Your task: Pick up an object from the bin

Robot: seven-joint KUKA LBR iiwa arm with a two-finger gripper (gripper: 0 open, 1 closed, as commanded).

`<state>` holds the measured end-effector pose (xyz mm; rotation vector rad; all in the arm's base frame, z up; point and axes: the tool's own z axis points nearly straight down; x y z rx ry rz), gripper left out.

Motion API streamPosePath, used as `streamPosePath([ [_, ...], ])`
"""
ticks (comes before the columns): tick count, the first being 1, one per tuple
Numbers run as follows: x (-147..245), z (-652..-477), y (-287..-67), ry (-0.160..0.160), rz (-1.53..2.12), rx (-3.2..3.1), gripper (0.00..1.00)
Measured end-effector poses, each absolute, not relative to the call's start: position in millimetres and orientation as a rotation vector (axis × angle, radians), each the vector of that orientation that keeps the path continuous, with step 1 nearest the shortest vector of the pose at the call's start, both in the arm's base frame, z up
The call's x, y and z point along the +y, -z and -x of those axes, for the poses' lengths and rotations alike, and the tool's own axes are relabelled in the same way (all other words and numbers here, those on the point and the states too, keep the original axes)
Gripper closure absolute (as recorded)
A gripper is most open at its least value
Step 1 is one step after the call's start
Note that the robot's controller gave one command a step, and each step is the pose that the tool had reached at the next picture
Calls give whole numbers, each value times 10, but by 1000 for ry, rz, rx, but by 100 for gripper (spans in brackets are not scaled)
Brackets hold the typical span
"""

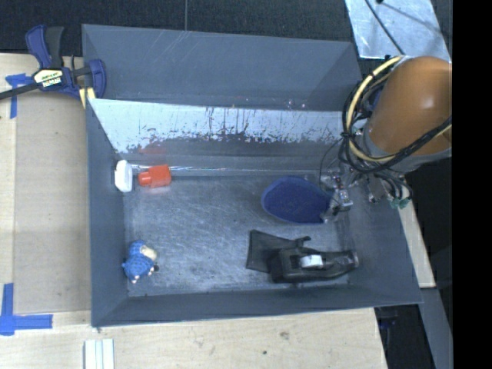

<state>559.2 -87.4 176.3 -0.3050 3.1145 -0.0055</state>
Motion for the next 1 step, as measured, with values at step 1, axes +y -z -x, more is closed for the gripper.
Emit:
streamPosePath([
  [1, -899, -5768, -3781, 6, 267, 3116, 100],
])
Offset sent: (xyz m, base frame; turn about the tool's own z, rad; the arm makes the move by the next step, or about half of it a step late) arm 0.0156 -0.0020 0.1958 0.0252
